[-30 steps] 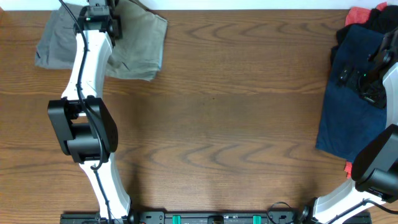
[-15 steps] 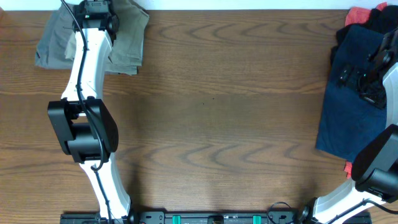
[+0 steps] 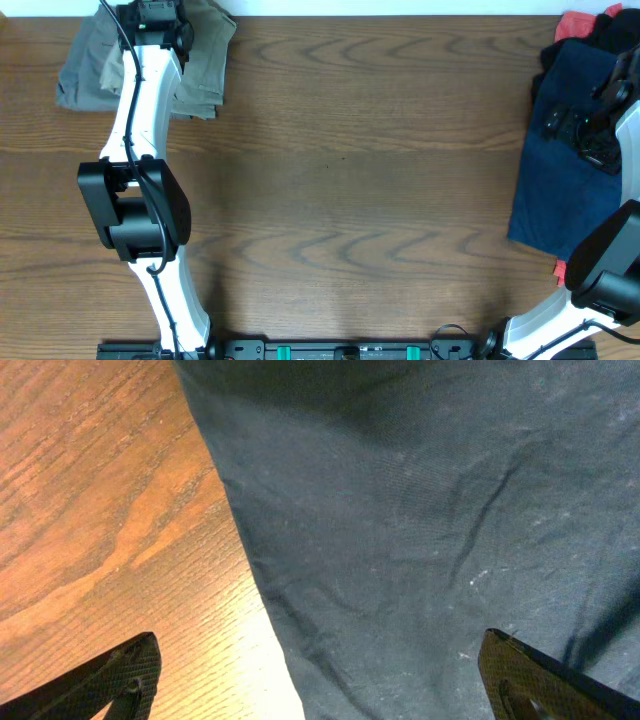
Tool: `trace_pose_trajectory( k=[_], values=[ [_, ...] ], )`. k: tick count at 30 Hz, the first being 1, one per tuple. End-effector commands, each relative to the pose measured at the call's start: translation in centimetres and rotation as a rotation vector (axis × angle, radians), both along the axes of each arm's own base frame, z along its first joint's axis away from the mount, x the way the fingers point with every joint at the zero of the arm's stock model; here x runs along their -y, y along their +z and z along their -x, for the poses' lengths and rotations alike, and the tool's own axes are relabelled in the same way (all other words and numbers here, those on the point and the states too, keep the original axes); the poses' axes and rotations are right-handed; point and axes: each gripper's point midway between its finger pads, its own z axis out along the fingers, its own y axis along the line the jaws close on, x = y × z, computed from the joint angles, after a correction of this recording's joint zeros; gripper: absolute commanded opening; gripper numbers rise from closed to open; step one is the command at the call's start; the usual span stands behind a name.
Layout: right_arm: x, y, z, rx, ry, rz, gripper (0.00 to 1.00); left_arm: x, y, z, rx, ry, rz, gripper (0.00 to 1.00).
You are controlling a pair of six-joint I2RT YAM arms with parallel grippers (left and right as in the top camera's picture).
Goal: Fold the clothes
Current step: 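Lay the folded pants onto the grey pants stack at top left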
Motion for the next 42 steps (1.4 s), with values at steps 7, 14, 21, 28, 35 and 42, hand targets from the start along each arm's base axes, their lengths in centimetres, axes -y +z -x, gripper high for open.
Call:
trace_pose_trajectory(
  k=[7, 14, 21, 28, 35, 42],
  values=[
    [-0.2, -0.1, -0.1, -0.003, -0.006, 0.0, 0.99, -0.6, 8.0, 1.2, 0.168, 0.034, -0.032, 0.06],
    [-0.2, -0.1, -0.1, -0.003, -0.006, 0.0, 0.99, -0.6, 8.9, 1.2, 0.213, 0.046, -0.012, 0.06],
    [-0.2, -0.1, -0.1, -0.003, -0.006, 0.0, 0.99, -0.8, 7.3, 1.2, 0.192, 0.056, 0.007, 0.06],
    [-0.2, -0.1, -0.1, -0.003, -0.006, 0.0, 0.99, -2.2, 4.6, 0.9, 0.165, 0.1, 0.032, 0.06],
    [-0.2, -0.1, -0.1, -0.003, -0.006, 0.0, 0.99, -4.3, 2.9, 0.7, 0.172, 0.144, 0.072, 0.06],
    [-0.2, -0.1, -0.1, -0.003, -0.006, 0.0, 0.99, -5.6, 0.3, -0.3, 0.151, 0.096, 0.151, 0.56]
  ],
)
